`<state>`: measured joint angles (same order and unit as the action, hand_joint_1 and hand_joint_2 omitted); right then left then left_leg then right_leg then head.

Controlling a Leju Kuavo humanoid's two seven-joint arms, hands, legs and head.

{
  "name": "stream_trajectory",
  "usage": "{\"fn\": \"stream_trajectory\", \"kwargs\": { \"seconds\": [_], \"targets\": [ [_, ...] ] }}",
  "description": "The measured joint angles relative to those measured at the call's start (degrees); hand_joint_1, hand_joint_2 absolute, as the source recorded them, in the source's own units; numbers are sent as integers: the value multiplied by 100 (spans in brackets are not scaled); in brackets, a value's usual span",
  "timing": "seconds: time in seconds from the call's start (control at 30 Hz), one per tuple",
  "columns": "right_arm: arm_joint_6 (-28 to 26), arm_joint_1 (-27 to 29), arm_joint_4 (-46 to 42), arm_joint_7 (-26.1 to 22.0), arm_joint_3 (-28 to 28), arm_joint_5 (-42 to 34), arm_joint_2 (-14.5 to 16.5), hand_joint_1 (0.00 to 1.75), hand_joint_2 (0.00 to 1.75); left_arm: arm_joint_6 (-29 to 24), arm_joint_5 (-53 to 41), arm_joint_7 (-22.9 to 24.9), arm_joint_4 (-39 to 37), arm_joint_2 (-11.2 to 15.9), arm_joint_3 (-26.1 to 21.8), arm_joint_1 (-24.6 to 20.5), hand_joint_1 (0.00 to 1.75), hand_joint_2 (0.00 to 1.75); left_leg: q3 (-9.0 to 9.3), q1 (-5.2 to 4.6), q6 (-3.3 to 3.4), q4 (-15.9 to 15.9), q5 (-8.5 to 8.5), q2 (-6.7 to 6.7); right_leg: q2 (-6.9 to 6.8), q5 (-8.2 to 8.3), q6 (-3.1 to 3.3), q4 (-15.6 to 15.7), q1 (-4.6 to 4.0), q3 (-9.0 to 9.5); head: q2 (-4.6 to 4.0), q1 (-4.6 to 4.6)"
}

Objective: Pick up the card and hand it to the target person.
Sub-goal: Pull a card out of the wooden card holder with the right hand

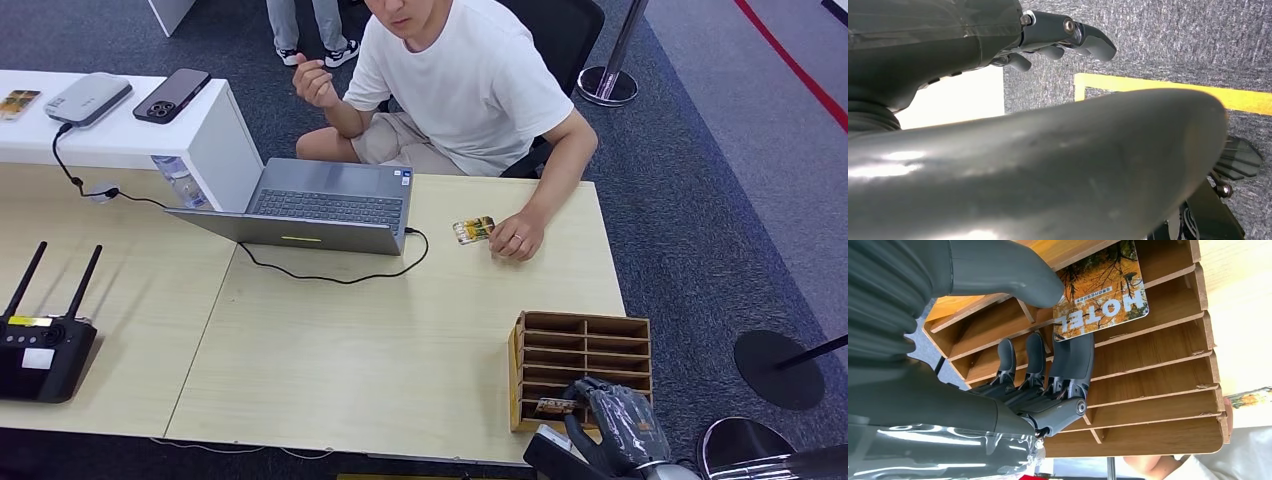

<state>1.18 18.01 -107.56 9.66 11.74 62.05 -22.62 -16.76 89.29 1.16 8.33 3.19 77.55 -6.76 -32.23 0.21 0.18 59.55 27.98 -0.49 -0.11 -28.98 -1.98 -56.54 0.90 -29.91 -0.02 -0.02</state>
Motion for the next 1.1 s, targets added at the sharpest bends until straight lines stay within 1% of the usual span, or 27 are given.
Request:
{"fn": "stream_trajectory", "kwargs": {
  "seconds": [0.13,0.8,1.1],
  "targets": [
    [0,-1,0,1,5,0,0,105,175,-1,4,1,0,0,0,0,0,0,0,0,0,0,0,0,0,0,0,0,0,0,0,0],
    [8,-104,15,48,279,-16,17,105,175,0,57,-19,0,0,0,0,0,0,0,0,0,0,0,1,1,0,0,0,0,1,0,0],
    [95,-181,17,58,367,32,51,112,175,-5,57,-20,0,-2,0,0,0,0,0,0,0,0,0,1,1,0,0,0,0,1,0,0]
  ]
}}
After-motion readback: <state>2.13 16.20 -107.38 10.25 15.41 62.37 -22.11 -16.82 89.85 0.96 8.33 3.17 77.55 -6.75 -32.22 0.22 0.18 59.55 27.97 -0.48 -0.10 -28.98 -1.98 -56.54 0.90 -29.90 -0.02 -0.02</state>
